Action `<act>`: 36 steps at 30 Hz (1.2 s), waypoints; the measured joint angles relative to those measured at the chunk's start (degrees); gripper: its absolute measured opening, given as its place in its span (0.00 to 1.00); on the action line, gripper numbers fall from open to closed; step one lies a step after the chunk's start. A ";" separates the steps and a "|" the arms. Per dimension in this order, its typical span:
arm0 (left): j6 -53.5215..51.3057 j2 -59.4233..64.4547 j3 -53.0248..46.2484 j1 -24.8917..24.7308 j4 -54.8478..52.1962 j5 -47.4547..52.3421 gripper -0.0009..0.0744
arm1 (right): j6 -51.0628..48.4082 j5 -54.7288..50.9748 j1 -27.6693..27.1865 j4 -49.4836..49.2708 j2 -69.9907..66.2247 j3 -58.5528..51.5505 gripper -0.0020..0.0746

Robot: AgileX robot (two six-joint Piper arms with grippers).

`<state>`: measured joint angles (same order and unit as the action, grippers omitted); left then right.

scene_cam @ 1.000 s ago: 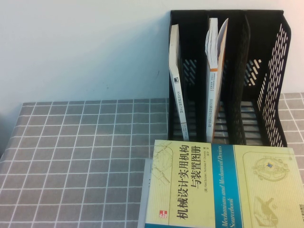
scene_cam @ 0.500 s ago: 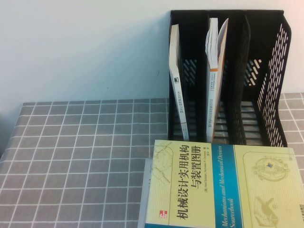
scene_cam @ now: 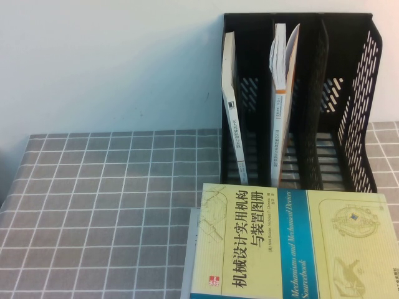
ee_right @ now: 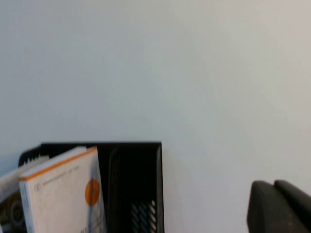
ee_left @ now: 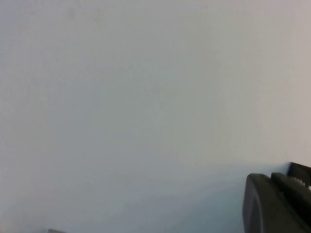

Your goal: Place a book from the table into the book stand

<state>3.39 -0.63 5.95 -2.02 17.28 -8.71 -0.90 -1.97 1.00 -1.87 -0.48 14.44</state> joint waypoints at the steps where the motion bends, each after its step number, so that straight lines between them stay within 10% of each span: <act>1: 0.42 0.46 2.59 0.00 0.54 3.83 0.01 | 0.00 -4.29 0.00 0.00 -1.09 2.49 0.02; 15: -11.65 30.69 22.20 0.00 13.80 34.09 0.01 | -17.87 -37.70 0.00 -12.51 -35.27 22.06 0.02; 24: -49.35 46.79 22.20 0.00 48.30 40.42 0.01 | -27.92 -39.12 0.00 -18.56 -59.58 22.06 0.02; 36: -62.53 49.15 22.20 0.00 60.73 44.34 0.01 | -38.19 -35.18 -0.13 -32.20 -69.17 22.14 0.02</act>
<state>-59.13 48.52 28.15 -2.02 78.01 35.62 -39.09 -37.15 0.88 -34.06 -69.64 36.58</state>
